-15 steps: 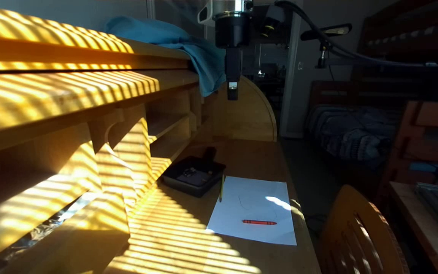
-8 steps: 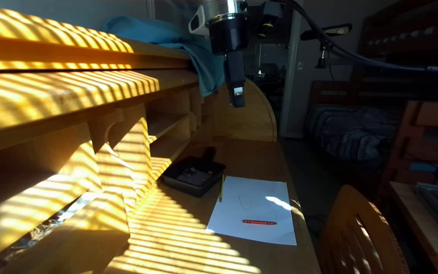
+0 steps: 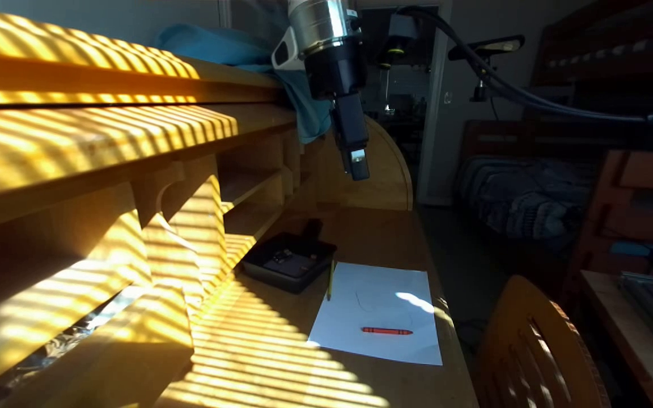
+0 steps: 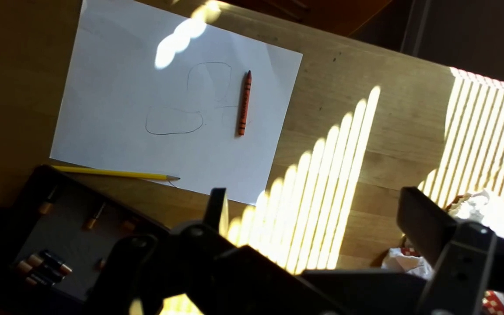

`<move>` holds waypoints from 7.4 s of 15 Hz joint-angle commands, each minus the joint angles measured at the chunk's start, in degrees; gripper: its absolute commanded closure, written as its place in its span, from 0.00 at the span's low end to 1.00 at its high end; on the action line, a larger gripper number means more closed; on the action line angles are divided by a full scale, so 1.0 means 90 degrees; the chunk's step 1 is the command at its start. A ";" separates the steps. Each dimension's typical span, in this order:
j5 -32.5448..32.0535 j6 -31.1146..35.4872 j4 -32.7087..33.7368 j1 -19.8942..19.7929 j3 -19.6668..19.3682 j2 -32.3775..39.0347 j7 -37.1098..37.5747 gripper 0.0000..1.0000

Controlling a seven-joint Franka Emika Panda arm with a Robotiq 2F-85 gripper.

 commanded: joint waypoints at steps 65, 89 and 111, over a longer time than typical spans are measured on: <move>-0.2184 0.6636 -0.4286 0.0558 -0.0327 0.0408 0.3201 0.00; -0.1607 0.6994 -0.4088 0.0568 -0.0695 0.0919 0.2458 0.00; -0.1435 0.6885 -0.3740 0.0325 -0.0478 0.1269 0.1969 0.68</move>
